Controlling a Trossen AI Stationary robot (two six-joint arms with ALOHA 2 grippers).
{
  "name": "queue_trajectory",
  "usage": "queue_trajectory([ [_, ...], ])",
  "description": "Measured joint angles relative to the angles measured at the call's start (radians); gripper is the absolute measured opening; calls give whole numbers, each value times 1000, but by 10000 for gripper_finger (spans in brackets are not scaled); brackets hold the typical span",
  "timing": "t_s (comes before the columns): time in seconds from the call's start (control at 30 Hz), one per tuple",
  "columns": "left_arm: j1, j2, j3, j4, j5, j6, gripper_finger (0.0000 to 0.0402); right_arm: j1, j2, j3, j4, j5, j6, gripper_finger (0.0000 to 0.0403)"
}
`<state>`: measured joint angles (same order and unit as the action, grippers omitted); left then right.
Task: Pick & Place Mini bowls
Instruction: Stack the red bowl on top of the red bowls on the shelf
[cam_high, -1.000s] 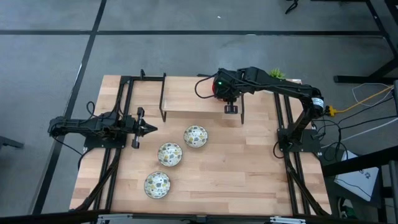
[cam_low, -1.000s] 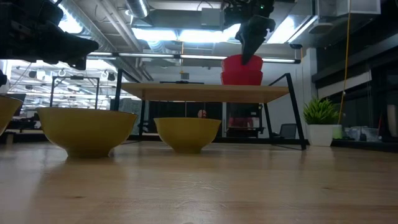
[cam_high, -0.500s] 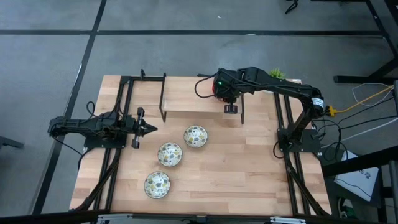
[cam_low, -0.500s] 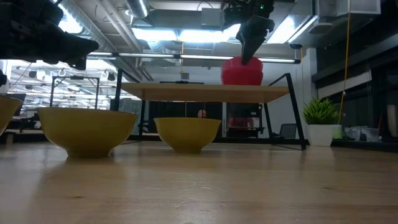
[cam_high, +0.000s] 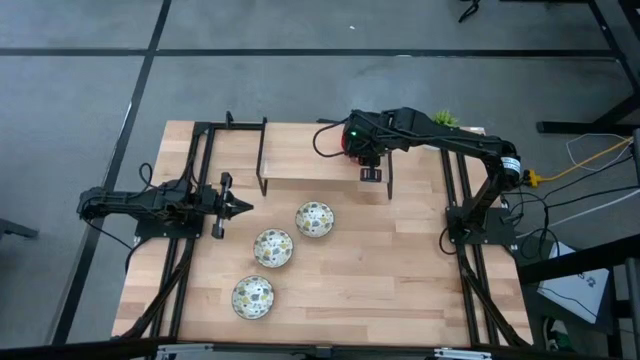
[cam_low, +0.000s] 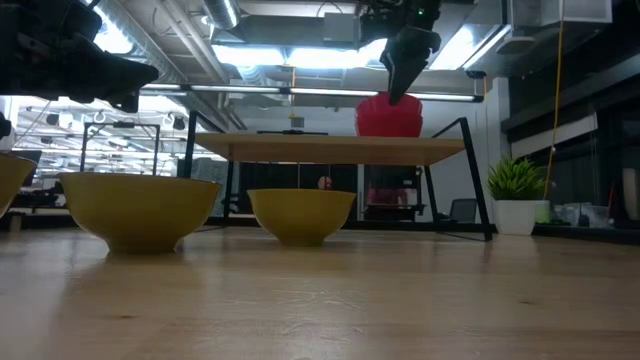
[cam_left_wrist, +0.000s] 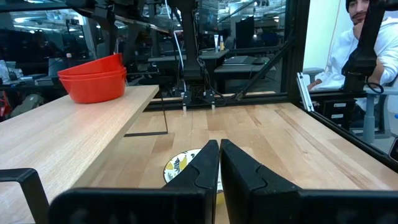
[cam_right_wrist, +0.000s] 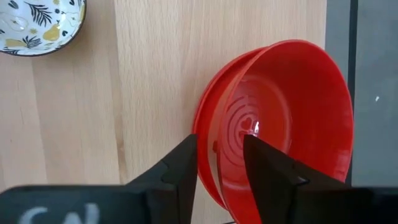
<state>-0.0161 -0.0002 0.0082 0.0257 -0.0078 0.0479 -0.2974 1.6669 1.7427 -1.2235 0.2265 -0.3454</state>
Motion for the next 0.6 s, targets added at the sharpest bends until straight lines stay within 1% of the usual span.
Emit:
queue_trajectory([
  [0.2, 0, 0, 0, 0, 0, 0, 12, 2, -18, 8, 5, 0, -20, 124],
  [0.43, 0, 0, 0, 0, 0, 0, 8, 5, -21, 71, -27, -2, -26, 122],
  [0.53, 0, 0, 0, 0, 0, 0, 8, 7, -21, 77, -43, -2, -26, 106],
  [0.6, 0, 0, 0, 0, 0, 0, 8, 6, -21, 77, -50, -3, -26, 83],
])
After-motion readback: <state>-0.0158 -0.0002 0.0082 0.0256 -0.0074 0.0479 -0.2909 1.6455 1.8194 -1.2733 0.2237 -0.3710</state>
